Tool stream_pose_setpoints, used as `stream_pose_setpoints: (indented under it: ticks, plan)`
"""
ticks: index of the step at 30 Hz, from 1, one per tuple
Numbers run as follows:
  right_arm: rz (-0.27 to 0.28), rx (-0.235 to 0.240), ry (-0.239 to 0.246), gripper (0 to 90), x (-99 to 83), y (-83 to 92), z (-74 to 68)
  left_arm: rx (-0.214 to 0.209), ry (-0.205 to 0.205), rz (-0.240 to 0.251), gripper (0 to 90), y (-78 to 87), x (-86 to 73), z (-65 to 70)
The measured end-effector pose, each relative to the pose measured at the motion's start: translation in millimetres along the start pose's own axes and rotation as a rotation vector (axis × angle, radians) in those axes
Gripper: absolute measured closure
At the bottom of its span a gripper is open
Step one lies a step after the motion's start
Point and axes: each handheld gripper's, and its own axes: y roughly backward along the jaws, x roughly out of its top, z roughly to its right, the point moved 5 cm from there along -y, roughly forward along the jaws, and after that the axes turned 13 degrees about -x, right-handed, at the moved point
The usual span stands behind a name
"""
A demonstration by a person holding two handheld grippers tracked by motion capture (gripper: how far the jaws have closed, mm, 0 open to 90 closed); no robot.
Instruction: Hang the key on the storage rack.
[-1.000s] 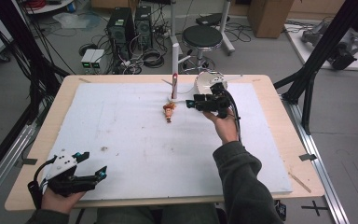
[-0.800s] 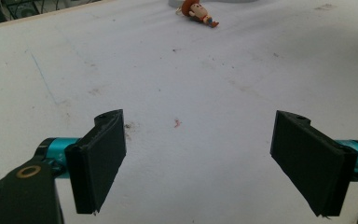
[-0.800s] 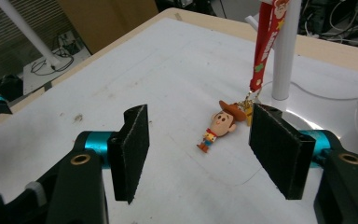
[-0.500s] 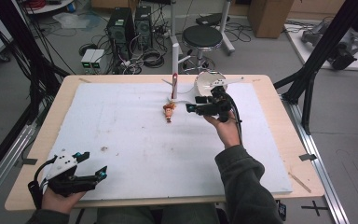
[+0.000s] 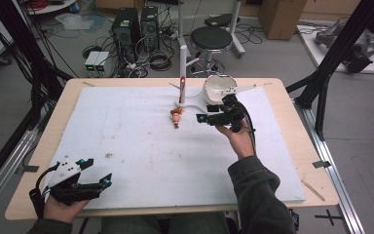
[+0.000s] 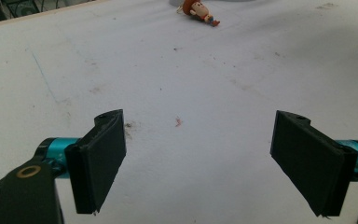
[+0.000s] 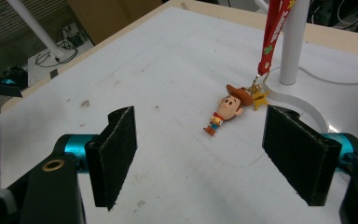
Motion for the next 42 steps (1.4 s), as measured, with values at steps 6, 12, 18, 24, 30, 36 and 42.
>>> stream_pose_setpoints:
  ticks: [6,12,18,24,30,36,42]
  plan:
    - [0.016,-0.001,-0.003,21.9,-2.8,3.3,-1.4,-0.001,0.0,-0.001,18.6,0.2,0.0,-0.2]
    - [0.013,-0.004,0.002,21.4,-8.4,6.4,-1.2,0.001,0.002,-0.002,18.6,0.1,-0.1,-0.5]
    - [0.015,-0.02,0.0,19.9,-16.5,10.2,1.2,0.002,0.002,-0.002,18.6,0.0,-0.1,-0.6]
    - [0.02,-0.021,-0.003,19.5,-24.3,14.7,1.9,0.003,0.002,-0.002,18.6,-0.1,-0.1,-0.6]
    - [0.007,-0.019,-0.008,18.3,-31.5,18.3,1.9,0.001,0.003,0.0,18.6,-0.6,0.1,0.0]
    - [0.011,-0.017,0.008,17.6,-32.0,22.8,-1.1,0.003,0.0,-0.003,18.6,0.0,0.2,0.0]
    - [0.004,-0.029,0.035,17.1,-34.5,28.0,-4.9,0.001,0.0,-0.003,18.6,0.2,0.3,-0.1]
